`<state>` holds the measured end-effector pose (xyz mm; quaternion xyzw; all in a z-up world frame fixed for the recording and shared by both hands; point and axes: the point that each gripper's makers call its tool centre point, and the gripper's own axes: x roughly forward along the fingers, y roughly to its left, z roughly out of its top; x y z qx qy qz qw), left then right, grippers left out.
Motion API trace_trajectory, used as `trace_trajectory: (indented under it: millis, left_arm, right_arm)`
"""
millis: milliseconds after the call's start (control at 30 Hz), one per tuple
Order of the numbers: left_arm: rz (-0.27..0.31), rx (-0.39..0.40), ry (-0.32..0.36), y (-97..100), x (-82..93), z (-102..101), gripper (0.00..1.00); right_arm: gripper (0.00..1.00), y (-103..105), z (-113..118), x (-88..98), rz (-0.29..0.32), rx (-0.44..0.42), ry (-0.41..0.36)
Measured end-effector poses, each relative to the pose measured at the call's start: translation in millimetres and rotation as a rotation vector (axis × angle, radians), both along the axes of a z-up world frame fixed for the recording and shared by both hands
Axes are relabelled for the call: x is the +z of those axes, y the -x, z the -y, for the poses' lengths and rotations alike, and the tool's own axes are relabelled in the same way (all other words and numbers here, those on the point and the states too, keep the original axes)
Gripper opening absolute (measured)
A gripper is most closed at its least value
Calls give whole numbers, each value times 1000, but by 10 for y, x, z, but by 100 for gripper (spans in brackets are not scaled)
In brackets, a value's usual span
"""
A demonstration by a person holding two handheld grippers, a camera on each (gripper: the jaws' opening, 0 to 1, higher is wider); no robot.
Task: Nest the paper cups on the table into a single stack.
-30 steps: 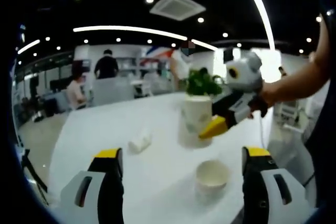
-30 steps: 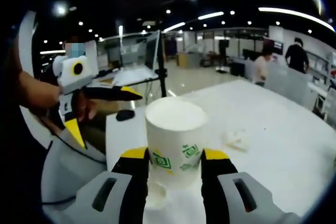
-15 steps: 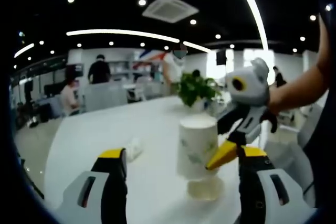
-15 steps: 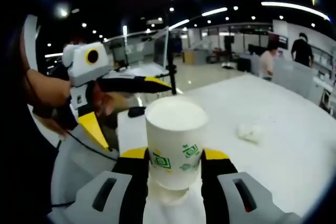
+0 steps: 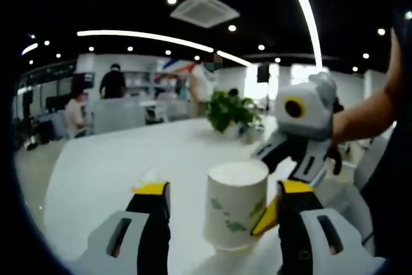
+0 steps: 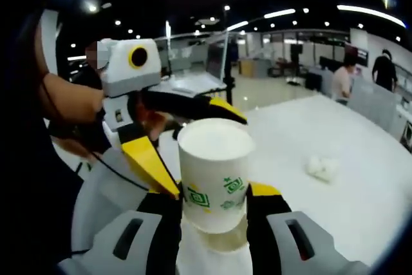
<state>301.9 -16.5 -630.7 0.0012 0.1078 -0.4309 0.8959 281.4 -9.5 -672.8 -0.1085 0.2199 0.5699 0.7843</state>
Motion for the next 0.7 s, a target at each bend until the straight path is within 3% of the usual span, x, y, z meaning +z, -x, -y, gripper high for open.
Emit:
trace_trajectory:
  millis: [300,700]
  left_arm:
    - [-21,-56,2,70,20,92,47]
    - [-7,-104,1,116,68,185,44]
  right_arm:
    - [36,59,-51,32,15,43,-3]
    - [36,121,-62,58,17,93,-13]
